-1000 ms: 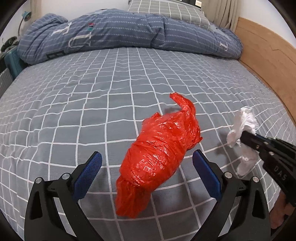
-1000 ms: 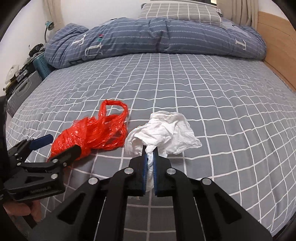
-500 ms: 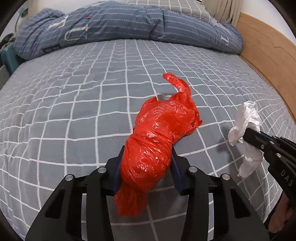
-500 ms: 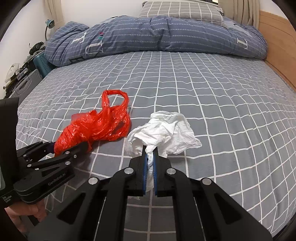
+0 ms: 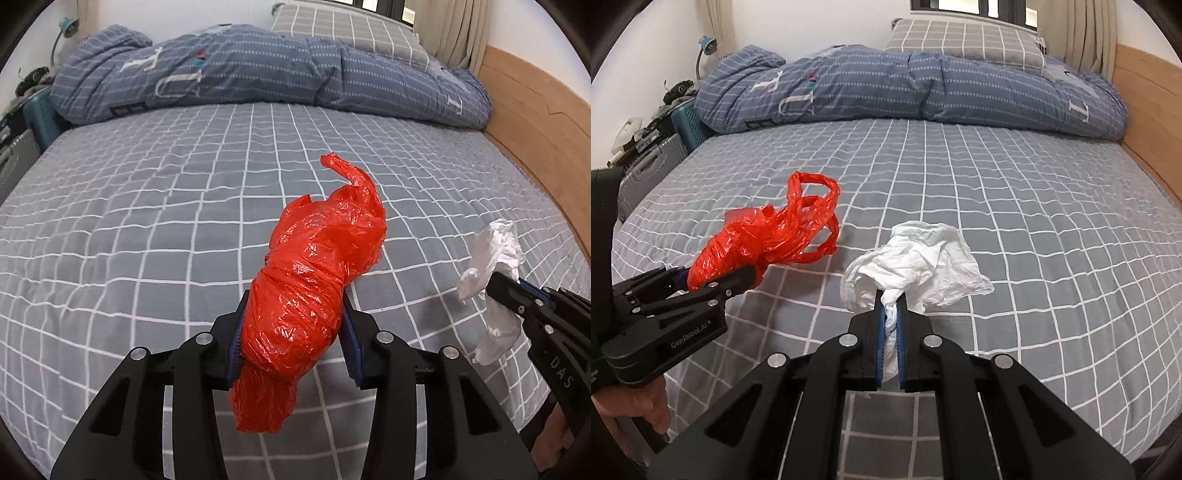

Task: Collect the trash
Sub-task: 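Carry the red bag and white tissue with both grippers over the bin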

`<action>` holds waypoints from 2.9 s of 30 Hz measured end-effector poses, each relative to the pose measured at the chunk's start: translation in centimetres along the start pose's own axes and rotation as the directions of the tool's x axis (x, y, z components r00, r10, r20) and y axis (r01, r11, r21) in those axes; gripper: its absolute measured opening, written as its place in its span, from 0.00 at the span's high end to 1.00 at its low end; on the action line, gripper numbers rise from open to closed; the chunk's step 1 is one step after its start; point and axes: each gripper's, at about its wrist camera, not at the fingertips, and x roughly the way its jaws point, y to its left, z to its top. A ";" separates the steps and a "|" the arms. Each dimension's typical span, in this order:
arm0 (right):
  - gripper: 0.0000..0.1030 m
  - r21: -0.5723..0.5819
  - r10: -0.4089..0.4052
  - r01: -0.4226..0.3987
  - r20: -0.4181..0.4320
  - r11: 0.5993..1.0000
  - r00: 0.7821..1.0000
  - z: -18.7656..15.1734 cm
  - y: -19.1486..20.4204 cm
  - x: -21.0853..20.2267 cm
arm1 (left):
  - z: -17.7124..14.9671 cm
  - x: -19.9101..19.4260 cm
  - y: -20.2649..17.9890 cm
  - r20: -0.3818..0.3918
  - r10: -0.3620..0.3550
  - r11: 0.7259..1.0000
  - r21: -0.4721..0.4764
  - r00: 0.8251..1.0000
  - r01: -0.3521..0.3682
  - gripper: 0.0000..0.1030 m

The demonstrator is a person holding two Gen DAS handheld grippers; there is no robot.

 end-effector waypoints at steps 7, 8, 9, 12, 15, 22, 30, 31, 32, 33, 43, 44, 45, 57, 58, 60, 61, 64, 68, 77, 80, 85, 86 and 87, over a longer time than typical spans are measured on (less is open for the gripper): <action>0.95 -0.021 -0.019 0.019 0.023 1.000 1.000 -0.3 1.0 -2.3 | -0.8 -3.3 0.9 0.029 0.014 1.000 0.000 0.999 -0.014 0.59; 0.95 -0.028 -0.021 0.021 0.024 0.999 0.999 -0.5 1.3 -2.6 | -1.1 -3.8 1.1 0.031 0.020 1.000 0.001 0.999 -0.020 0.59; 0.95 -0.034 -0.022 0.023 0.026 0.999 0.999 -0.6 1.5 -2.8 | -1.4 -4.2 1.2 0.032 0.021 1.000 0.001 0.999 -0.021 0.59; 0.95 -0.053 -0.027 0.029 0.031 0.998 0.999 -1.2 2.3 -3.8 | -2.1 -5.2 1.4 0.033 0.026 1.000 -0.002 0.999 -0.026 0.59; 0.95 -0.062 -0.019 0.021 0.035 0.998 0.999 -1.9 3.0 -4.9 | -3.2 -6.7 1.6 0.034 0.030 0.999 -0.013 0.999 -0.029 0.59; 0.95 -0.077 -0.002 0.007 0.066 0.997 0.998 -2.8 4.6 -8.8 | -5.7 -10.6 2.4 0.043 0.028 0.998 -0.053 0.999 -0.026 0.59; 0.95 -0.057 0.016 -0.012 0.070 0.998 0.997 -4.8 5.5 -12.5 | -7.8 -13.6 2.4 0.044 0.016 0.997 -0.076 0.999 -0.012 0.59; 0.95 -0.055 0.017 -0.013 0.069 0.998 0.997 -5.1 5.6 -12.9 | -8.0 -14.2 2.2 0.047 0.012 0.997 -0.077 0.999 -0.008 0.59; 0.95 -0.051 0.019 -0.015 0.067 0.999 0.998 -5.6 5.8 -13.5 | -8.2 -14.5 2.0 0.049 0.010 0.997 -0.076 0.999 -0.006 0.59; 0.95 -0.050 0.019 -0.016 0.066 0.999 0.998 -5.9 5.9 -13.8 | -8.5 -14.9 1.8 0.050 0.010 0.997 -0.075 0.999 -0.006 0.59; 0.95 -0.031 0.012 -0.010 0.062 0.999 0.998 -8.8 6.6 -17.8 | -11.0 -19.0 0.9 0.062 0.014 0.997 -0.072 0.998 -0.009 0.59; 0.95 -0.031 0.010 -0.008 0.062 0.999 0.998 -8.9 6.7 -18.1 | -11.4 -19.4 0.8 0.060 0.012 0.997 -0.074 0.998 -0.008 0.59; 0.95 -0.030 0.010 -0.008 0.063 1.000 0.998 -9.0 6.8 -18.4 | -11.7 -19.7 0.8 0.060 0.013 0.997 -0.073 0.998 -0.008 0.59; 0.95 -0.037 0.008 -0.006 0.050 0.999 0.999 -10.9 8.0 -21.6 | -14.2 -23.5 1.2 0.070 0.011 0.996 -0.090 0.997 -0.005 0.59; 0.95 -0.037 0.008 -0.006 0.047 0.999 0.999 -11.1 8.2 -21.7 | -14.4 -23.8 1.2 0.070 0.012 0.996 -0.089 0.997 -0.006 0.59; 0.95 -0.038 0.011 -0.009 0.042 0.999 0.999 -11.7 8.6 -21.9 | -15.0 -24.3 1.2 0.067 0.012 0.996 -0.091 0.998 -0.006 0.59; 0.95 -0.041 0.011 -0.009 0.039 0.999 0.999 -12.1 8.9 -22.1 | -15.3 -24.5 1.2 0.065 0.013 0.996 -0.093 0.998 -0.007 0.59; 0.95 -0.043 0.010 -0.009 0.033 0.999 0.999 -12.9 9.3 -22.3 | -15.9 -24.7 1.2 0.057 0.016 0.995 -0.095 0.998 -0.011 0.59; 0.95 -0.053 0.017 -0.016 0.024 0.998 1.000 -14.1 10.0 -22.4 | -17.3 -25.0 1.6 0.044 0.018 0.995 -0.104 0.999 -0.013 0.59; 0.95 -0.051 0.024 -0.024 -0.015 0.998 1.000 -17.4 10.7 -22.3 | -20.8 -24.9 2.5 -0.002 0.028 0.994 -0.105 1.000 -0.028 0.59; 0.95 -0.050 0.024 -0.025 -0.029 0.998 0.999 -18.7 10.9 -22.2 | -22.2 -25.0 2.5 -0.021 0.022 0.994 -0.105 1.000 -0.024 0.59; 0.95 -0.056 0.026 -0.029 -0.063 0.998 0.998 -21.0 11.2 -21.8 | -24.8 -24.2 2.0 -0.060 0.026 0.997 -0.072 0.998 -0.030 0.59; 0.95 -0.057 0.025 -0.029 -0.071 0.998 0.997 -21.4 11.3 -21.6 | -25.2 -23.9 2.0 -0.069 0.025 0.997 -0.073 0.997 -0.030 0.59; 0.95 -0.056 0.025 -0.030 -0.079 0.998 0.997 -21.8 11.2 -21.4 | -25.7 -23.6 2.1 -0.080 0.019 0.997 -0.077 0.997 -0.025 0.59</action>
